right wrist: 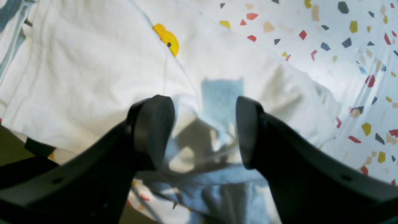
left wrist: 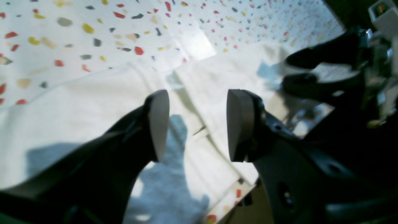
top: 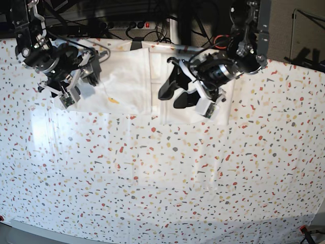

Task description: Fold the T-shirt properly

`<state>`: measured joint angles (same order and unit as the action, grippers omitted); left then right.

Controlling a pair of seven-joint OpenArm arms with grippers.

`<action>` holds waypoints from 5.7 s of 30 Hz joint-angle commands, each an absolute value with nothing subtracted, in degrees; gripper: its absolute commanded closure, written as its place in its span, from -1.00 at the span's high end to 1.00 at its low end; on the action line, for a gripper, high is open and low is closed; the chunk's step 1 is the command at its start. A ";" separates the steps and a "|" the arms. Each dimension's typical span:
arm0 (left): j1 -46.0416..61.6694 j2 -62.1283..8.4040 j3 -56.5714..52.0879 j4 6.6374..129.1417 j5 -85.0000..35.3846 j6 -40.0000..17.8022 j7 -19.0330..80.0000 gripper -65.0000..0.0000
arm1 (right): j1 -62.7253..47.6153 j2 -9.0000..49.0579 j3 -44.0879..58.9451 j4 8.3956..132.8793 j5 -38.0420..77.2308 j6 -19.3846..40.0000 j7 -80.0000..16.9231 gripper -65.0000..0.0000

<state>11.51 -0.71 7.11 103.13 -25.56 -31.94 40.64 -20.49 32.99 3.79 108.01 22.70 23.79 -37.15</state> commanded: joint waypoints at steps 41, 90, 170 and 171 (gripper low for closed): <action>10.46 -3.03 -4.69 104.14 -21.04 -32.56 39.13 -0.09 | -0.97 31.90 30.30 63.09 66.17 40.00 -80.00 0.08; 14.28 -3.70 -2.94 89.34 -1.50 -32.60 28.25 -0.10 | -2.11 10.79 29.63 106.63 74.54 40.00 -80.00 -1.00; 17.78 -8.60 19.55 89.32 -21.02 -20.93 23.99 -0.58 | 3.99 11.33 7.88 87.83 23.99 40.00 -51.20 -1.00; 16.62 -8.60 19.55 88.14 -21.02 -20.91 24.05 -0.58 | 3.53 11.46 7.88 87.83 23.99 40.00 -51.48 -1.00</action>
